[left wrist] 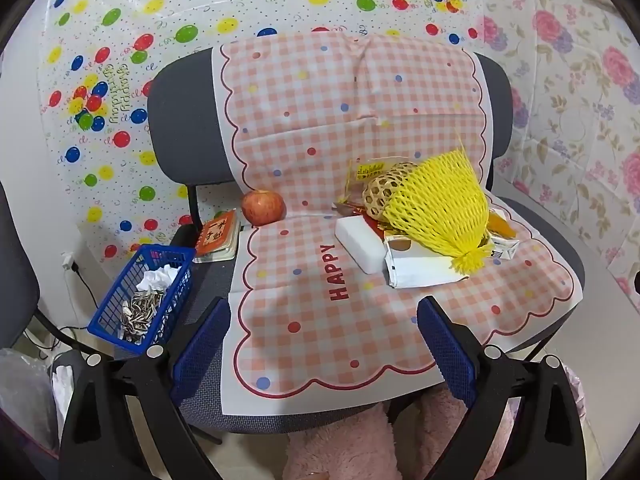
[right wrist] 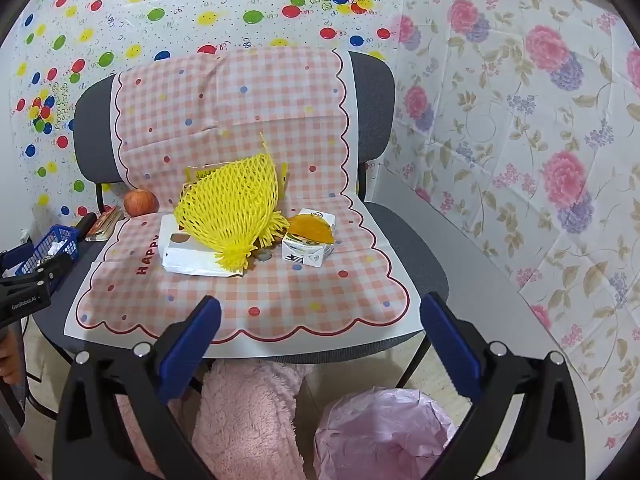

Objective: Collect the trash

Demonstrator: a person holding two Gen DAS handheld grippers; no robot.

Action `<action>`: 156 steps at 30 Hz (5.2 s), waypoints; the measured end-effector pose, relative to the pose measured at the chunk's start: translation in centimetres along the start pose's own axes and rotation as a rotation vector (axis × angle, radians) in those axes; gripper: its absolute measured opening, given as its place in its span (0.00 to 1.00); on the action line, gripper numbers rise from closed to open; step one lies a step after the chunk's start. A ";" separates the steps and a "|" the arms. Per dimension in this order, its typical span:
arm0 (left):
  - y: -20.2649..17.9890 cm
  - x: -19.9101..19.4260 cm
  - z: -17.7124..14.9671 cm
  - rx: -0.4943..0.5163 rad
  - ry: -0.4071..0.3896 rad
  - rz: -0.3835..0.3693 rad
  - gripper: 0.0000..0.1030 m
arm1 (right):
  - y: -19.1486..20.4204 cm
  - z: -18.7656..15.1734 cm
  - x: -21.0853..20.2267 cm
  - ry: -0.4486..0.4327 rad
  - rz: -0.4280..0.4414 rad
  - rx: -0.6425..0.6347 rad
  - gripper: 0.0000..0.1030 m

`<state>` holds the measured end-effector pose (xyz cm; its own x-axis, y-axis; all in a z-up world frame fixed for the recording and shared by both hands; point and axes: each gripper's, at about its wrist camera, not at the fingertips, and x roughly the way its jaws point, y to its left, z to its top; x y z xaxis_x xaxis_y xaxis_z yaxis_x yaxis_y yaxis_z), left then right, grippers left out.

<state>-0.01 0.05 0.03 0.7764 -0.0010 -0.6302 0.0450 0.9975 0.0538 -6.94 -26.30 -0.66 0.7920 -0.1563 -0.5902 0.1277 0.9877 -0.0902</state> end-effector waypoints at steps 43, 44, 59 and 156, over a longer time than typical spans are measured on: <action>1.6 0.2 0.3 0.002 -0.003 0.006 0.91 | 0.5 -0.4 0.7 0.007 -0.001 -0.003 0.94; 2.0 0.2 0.4 0.001 -0.004 0.006 0.91 | 0.6 -0.4 0.9 0.007 -0.001 -0.004 0.94; 1.7 0.3 0.4 0.002 -0.002 0.007 0.91 | 0.9 -0.6 1.2 0.012 0.000 -0.008 0.94; -2.3 13.7 0.9 0.100 0.146 -0.217 0.83 | -0.4 4.8 9.6 -0.158 0.047 -0.065 0.16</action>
<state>11.12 -2.31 -8.03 0.6430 -0.1967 -0.7402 0.2679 0.9632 -0.0233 3.51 -28.20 -2.42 0.8808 -0.1039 -0.4620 0.0536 0.9913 -0.1206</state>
